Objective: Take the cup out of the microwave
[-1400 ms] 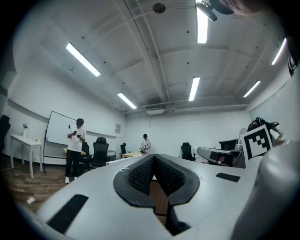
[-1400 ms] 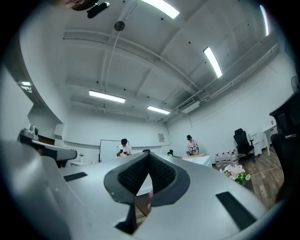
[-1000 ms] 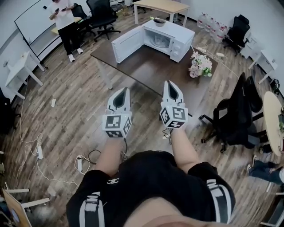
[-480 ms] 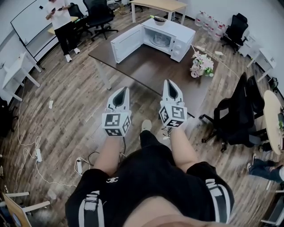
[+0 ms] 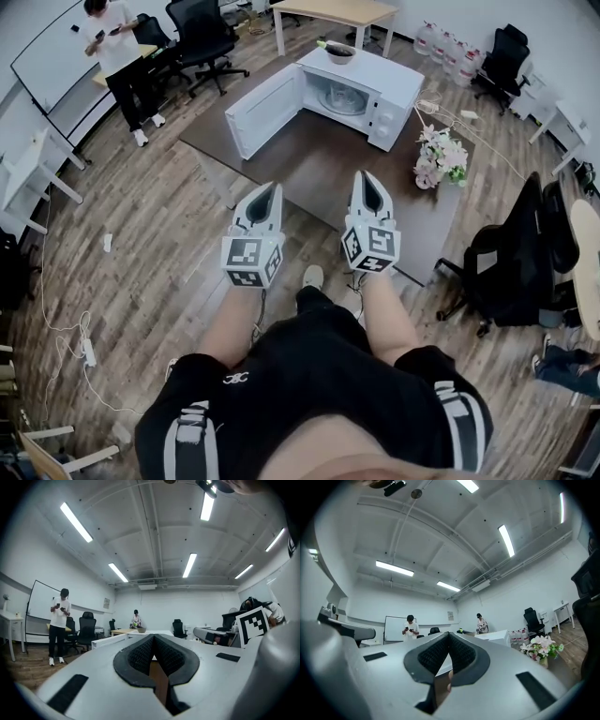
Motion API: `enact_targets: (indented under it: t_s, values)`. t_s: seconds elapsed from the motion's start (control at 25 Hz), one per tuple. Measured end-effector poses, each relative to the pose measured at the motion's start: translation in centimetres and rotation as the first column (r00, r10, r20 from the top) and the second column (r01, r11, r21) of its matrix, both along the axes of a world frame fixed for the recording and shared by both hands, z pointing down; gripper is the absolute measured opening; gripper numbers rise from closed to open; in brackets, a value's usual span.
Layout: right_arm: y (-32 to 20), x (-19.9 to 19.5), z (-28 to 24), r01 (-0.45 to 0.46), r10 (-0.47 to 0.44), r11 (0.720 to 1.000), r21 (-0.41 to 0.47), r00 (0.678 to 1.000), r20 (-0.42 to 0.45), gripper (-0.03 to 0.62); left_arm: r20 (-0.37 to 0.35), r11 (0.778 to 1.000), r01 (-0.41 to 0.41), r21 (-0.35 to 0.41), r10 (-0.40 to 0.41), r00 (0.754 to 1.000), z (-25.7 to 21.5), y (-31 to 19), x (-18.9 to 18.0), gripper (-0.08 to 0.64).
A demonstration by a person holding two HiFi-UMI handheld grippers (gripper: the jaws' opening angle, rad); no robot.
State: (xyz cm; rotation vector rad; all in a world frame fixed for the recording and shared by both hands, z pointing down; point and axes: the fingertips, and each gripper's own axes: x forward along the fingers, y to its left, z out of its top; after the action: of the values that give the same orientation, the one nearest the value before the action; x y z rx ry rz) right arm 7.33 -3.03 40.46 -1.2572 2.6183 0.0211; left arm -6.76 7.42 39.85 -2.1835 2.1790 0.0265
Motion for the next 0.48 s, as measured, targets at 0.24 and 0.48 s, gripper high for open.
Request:
enact_targets:
  t_s: [0.24, 0.48]
  values:
    - [-11.9, -4.7, 0.3, -0.026, 0.026, 1.0, -0.015, 1.0, -0.004, -0.001, 0.012, 0.999, -0.032, -0.029, 0.033, 0.999, 0.1, -12.2, -4.6, -0.002]
    - [-22.7, -8.7, 0.4, -0.049, 0.048, 0.997, -0.052, 0.999, -0.02, -0.002, 0.0, 0.996, -0.07, -0.056, 0.07, 0.998, 0.0, -23.8, -8.6, -0.002]
